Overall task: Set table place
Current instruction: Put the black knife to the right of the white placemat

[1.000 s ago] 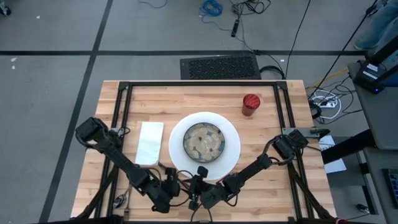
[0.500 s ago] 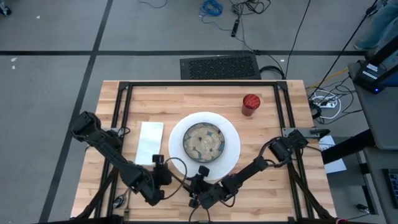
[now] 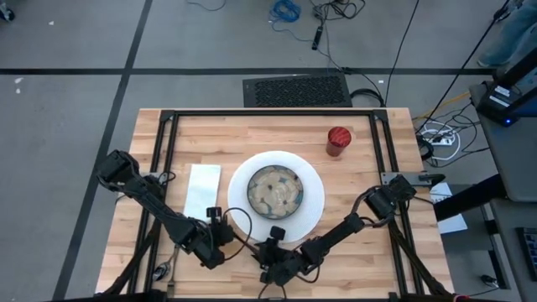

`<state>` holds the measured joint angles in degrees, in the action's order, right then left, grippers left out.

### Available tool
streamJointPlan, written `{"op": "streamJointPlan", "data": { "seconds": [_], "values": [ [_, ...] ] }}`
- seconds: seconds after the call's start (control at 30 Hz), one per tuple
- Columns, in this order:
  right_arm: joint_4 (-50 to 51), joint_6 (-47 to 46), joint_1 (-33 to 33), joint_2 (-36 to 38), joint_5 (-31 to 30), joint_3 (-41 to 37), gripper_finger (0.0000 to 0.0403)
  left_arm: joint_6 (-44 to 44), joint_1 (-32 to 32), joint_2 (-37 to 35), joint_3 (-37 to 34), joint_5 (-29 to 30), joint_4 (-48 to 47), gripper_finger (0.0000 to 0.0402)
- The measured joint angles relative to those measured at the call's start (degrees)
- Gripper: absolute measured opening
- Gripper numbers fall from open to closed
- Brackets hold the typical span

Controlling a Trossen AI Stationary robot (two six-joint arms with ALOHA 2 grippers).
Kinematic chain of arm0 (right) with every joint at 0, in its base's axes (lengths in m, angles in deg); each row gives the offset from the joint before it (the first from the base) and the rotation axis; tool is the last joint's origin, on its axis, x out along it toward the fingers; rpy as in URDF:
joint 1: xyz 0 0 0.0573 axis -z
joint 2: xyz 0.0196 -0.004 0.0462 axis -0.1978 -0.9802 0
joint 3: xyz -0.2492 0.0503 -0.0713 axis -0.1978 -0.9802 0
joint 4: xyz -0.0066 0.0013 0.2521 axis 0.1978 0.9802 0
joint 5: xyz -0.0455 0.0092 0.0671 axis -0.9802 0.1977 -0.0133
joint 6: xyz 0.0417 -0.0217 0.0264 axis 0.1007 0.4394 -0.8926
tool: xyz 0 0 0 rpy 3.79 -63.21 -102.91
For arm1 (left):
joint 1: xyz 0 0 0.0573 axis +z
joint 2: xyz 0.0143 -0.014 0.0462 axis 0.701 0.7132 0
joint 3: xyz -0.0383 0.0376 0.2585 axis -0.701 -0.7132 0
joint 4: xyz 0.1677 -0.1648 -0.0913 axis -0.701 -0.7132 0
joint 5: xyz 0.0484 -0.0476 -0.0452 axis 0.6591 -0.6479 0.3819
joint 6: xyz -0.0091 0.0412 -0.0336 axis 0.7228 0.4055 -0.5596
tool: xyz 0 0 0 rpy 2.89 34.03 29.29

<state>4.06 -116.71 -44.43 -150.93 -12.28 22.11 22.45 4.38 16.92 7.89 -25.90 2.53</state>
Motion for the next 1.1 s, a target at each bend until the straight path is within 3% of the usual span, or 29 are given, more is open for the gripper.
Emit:
{"op": "streamJointPlan", "data": {
  "seconds": [0.37,0.57,1.1],
  "values": [
    [12.8,-7.7,-4.1,3.6,3.9,-0.1,0.0155,0.4,0.0,0.0,0.0,-0.3,1.3,0.0018],
    [12.9,-11.7,-4.7,3.6,2.5,-0.1,0.0155,0.2,0.4,0.0,-1.7,0.2,0.6,0.0018],
    [10.4,-9.9,-4.5,3.4,1.7,-0.3,0.0155,0.0,2.7,0.0,-6.9,0.1,7.3,0.0018]
  ]
}}
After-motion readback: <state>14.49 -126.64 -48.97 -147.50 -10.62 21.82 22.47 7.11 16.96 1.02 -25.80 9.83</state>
